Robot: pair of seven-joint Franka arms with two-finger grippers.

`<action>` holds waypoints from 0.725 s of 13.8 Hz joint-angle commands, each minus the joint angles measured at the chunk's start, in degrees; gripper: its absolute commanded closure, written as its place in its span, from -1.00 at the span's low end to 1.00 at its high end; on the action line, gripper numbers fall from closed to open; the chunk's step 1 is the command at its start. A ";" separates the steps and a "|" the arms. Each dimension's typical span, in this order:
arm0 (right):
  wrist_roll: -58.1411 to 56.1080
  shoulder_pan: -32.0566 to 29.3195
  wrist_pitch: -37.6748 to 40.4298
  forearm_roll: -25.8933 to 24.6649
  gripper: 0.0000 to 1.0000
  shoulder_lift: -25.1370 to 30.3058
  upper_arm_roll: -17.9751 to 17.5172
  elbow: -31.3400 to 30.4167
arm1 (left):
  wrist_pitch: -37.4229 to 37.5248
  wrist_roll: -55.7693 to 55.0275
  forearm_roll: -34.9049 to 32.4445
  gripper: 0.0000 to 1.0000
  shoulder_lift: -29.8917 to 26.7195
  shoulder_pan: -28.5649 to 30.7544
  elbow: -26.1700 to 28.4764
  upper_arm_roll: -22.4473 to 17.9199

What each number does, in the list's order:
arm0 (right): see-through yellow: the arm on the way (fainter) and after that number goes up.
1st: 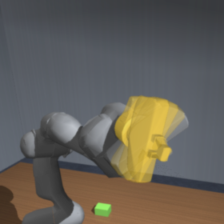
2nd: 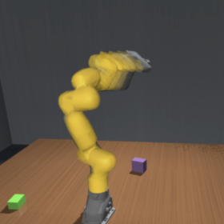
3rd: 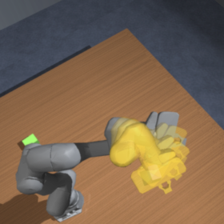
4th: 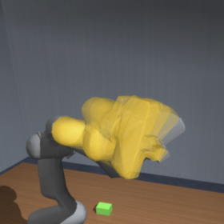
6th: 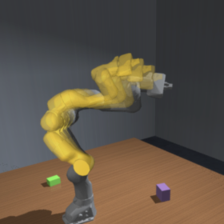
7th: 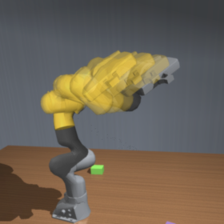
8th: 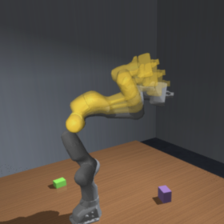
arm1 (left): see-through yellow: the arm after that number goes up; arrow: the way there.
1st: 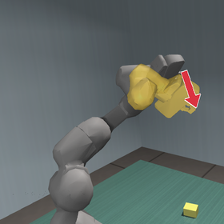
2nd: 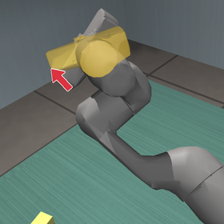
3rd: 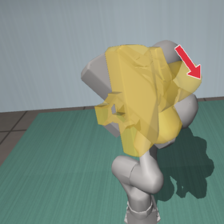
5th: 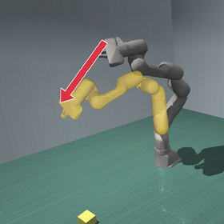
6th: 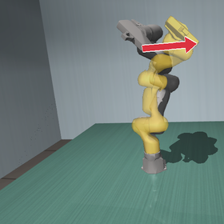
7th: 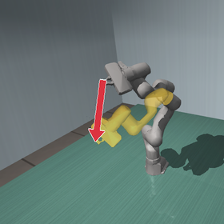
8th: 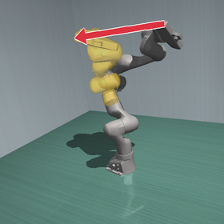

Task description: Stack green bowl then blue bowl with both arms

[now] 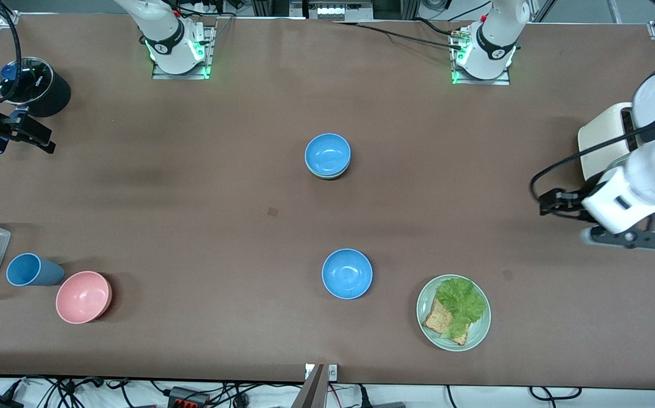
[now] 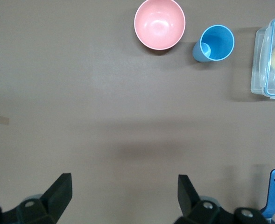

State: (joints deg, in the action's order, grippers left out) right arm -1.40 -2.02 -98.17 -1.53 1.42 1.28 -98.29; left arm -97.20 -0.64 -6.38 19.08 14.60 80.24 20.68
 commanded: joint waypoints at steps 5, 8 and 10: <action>-0.88 0.17 0.26 0.04 -1.00 1.39 0.12 -0.76 | -5.29 3.45 6.64 -1.00 -14.51 -5.71 12.31 -14.69; -0.88 0.17 0.18 0.04 -1.00 1.39 0.12 -0.76 | 1.92 2.93 7.43 -1.00 -10.93 -5.45 7.85 -14.53; -0.88 0.17 0.00 0.04 -1.00 1.39 0.12 -0.76 | 2.10 3.01 6.91 -1.00 -10.65 -6.33 6.86 -13.91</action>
State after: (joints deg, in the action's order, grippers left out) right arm -1.41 -2.02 -98.19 -1.53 1.44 1.28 -98.28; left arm -96.75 1.65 -0.27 6.85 9.79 89.77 7.02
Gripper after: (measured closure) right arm 0.000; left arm 0.000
